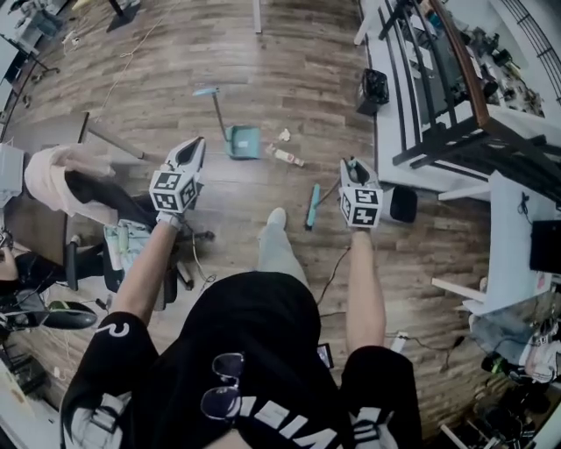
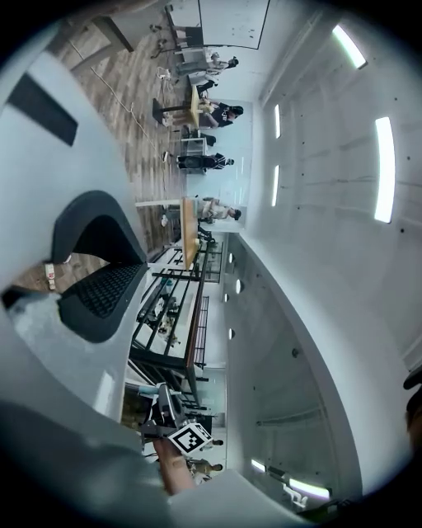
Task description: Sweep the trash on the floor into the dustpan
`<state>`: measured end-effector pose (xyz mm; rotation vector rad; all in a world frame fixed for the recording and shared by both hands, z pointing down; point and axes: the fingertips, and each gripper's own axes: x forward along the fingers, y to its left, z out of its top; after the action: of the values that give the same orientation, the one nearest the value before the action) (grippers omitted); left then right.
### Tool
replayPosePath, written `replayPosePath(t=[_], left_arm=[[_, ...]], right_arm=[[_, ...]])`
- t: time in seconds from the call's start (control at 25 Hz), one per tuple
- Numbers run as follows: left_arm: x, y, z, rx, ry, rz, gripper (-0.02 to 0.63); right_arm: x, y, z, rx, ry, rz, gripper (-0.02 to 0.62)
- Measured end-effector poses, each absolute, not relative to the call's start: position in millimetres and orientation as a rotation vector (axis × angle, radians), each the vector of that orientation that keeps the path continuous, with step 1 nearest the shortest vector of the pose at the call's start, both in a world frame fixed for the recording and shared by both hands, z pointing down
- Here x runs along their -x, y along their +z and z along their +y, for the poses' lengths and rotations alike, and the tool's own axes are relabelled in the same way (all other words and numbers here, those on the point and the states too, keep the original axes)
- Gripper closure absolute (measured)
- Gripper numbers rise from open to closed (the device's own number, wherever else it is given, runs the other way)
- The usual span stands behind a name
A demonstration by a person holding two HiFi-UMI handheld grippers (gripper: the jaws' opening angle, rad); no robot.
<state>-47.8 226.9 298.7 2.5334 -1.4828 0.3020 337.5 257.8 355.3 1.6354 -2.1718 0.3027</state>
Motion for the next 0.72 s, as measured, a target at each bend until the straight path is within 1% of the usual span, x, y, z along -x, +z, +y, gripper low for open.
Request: replayPosePath(t=[0.36, 0.72], left_arm=[[26, 299, 109, -2.491, 0.334, -1.491, 0.607], [24, 301, 63, -2.461, 0.327, -1.518, 0.607]], right_arm=[[-366, 361, 142, -1.613, 0.321, -2.157, 0.512], [-367, 352, 76, -1.587, 0.303, -2.175, 0.512]])
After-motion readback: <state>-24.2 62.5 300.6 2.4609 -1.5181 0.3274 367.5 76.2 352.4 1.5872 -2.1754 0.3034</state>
